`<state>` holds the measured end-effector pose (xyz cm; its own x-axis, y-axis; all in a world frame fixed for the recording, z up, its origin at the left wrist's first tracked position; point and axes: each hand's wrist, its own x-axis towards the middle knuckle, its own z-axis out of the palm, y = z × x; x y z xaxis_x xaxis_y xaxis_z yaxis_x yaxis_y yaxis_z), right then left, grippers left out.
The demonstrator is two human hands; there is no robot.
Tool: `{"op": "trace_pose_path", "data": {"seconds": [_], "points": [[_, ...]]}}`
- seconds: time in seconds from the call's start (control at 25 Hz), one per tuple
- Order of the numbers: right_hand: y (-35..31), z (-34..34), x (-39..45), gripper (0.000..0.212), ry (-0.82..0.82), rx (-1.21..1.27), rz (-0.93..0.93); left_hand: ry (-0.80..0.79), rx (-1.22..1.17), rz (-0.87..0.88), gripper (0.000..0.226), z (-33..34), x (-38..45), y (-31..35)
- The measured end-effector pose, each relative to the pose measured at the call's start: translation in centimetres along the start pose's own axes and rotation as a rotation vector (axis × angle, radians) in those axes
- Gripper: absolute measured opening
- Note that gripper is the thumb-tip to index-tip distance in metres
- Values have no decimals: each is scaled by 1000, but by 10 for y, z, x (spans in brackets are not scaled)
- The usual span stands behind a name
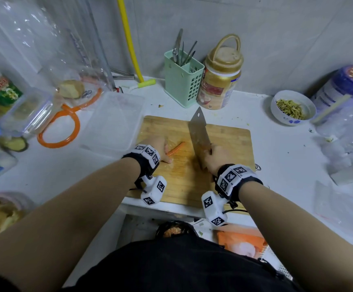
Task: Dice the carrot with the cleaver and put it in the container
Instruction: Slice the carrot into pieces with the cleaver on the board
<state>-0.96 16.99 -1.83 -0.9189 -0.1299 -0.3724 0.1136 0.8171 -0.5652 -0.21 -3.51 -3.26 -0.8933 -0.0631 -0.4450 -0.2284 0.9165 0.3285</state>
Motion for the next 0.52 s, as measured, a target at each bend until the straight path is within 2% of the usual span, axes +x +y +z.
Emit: {"op": "trace_pose_path", "data": {"seconds": [0.12, 0.32, 0.52], "points": [[-6, 3, 1, 25, 9, 25, 17, 72, -25, 51, 36, 5, 2, 1], [-9, 4, 2, 20, 37, 25, 30, 89, -50, 148, 20, 11, 6, 3], [-9, 5, 1, 15, 24, 18, 51, 107, -18, 196, 22, 12, 6, 7]]}}
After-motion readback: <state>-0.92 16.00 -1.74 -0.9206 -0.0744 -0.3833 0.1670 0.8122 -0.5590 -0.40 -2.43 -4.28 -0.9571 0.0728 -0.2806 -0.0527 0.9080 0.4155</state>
